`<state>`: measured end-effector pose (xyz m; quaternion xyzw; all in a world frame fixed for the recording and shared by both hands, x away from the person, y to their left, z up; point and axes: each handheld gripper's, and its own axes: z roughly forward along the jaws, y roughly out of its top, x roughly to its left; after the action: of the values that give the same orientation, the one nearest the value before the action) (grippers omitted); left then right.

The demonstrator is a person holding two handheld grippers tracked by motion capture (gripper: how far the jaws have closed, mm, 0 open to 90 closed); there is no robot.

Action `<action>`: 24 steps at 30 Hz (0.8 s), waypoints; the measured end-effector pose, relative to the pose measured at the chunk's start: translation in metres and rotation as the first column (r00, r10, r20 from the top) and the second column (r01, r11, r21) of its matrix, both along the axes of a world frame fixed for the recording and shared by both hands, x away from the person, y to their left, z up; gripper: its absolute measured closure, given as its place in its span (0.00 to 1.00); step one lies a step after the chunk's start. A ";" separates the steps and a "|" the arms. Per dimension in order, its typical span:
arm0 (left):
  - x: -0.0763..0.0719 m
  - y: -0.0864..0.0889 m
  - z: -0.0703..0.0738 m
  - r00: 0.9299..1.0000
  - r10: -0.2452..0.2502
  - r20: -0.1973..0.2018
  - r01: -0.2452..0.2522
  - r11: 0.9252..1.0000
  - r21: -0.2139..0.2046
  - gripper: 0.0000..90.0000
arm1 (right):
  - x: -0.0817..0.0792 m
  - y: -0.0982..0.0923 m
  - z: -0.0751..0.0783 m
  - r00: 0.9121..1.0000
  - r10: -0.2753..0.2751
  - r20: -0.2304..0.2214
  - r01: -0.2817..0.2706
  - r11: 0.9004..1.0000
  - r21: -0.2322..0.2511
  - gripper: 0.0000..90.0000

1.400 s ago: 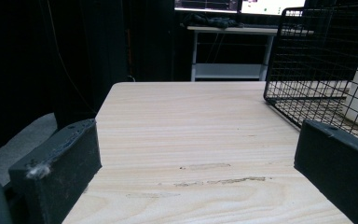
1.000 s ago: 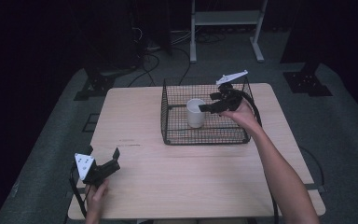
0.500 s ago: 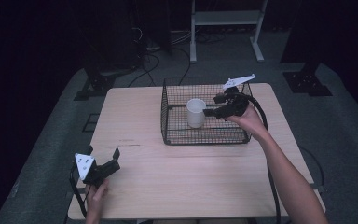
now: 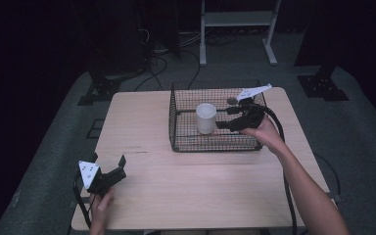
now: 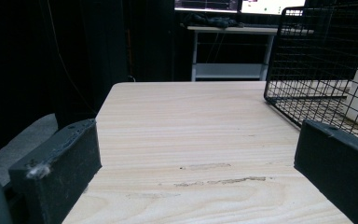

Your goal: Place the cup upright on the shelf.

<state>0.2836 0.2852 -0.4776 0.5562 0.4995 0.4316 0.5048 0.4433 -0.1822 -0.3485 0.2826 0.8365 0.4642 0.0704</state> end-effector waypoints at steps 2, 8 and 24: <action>0.000 0.000 0.000 1.000 -0.001 0.000 0.001 1.000 0.000 0.00 | -0.002 -0.001 0.000 1.000 0.003 0.002 -0.003 1.000 -0.001 0.18; 0.000 0.000 0.000 1.000 -0.002 0.001 0.002 1.000 0.003 0.00 | -0.008 -0.005 -0.002 1.000 0.011 -0.007 -0.011 1.000 0.001 0.18; 0.000 -0.001 0.000 1.000 -0.001 0.001 0.001 1.000 0.008 0.00 | -0.026 -0.016 -0.010 1.000 0.019 -0.001 -0.019 1.000 0.016 0.18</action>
<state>0.2834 0.2843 -0.4776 0.5581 0.4974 0.4336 0.5032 0.4177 -0.1983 -0.3587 0.2757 0.8353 0.4715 0.0632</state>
